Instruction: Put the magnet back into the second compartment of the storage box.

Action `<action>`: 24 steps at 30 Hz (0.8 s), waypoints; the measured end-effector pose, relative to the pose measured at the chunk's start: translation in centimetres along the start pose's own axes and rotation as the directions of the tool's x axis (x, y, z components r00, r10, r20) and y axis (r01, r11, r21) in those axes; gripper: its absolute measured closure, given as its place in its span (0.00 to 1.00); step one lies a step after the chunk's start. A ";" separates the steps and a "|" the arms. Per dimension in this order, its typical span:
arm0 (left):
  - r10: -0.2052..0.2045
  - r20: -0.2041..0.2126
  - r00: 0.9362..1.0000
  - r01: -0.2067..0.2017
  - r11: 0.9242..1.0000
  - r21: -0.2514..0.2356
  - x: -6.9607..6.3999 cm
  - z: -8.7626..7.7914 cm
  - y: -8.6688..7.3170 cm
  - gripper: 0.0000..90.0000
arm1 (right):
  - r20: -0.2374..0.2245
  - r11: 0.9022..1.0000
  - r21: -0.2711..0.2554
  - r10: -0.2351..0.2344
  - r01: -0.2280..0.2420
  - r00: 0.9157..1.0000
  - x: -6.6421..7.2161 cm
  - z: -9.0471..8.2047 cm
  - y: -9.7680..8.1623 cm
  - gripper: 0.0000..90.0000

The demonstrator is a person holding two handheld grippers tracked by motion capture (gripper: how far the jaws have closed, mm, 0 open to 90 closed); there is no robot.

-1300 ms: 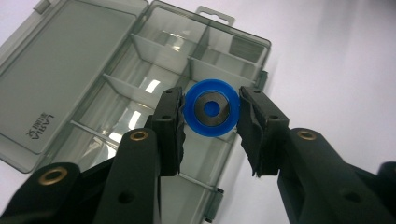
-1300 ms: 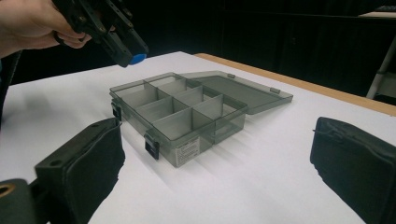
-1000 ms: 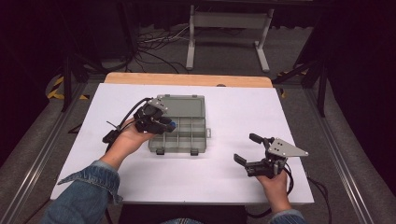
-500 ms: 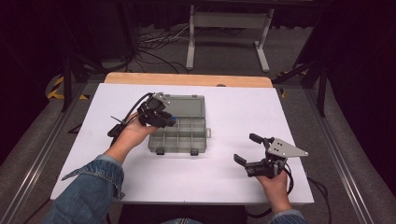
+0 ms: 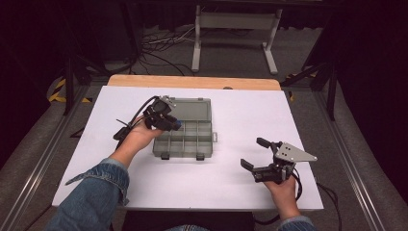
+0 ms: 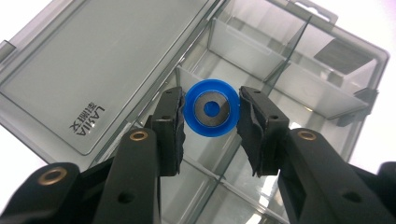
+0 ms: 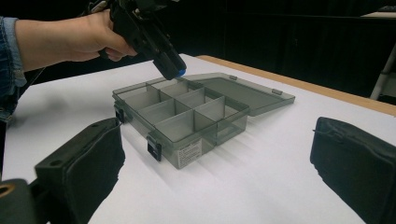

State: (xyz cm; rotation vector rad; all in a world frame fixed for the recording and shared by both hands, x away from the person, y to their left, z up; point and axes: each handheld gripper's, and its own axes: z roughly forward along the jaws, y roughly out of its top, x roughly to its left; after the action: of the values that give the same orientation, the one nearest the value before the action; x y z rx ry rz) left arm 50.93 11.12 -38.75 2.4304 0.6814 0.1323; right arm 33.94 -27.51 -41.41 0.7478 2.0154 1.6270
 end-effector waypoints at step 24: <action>-0.002 0.001 1.000 0.002 0.995 0.098 0.4 2.5 0.1 0.68 | -0.002 1.000 -0.003 0.001 -0.001 1.000 0.0 0.0 0.0 0.04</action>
State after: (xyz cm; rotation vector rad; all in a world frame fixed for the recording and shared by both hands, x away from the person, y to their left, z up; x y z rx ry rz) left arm 51.91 9.93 -40.79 2.5229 0.7048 0.0985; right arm 33.93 -27.56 -41.38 0.7465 2.0139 1.6316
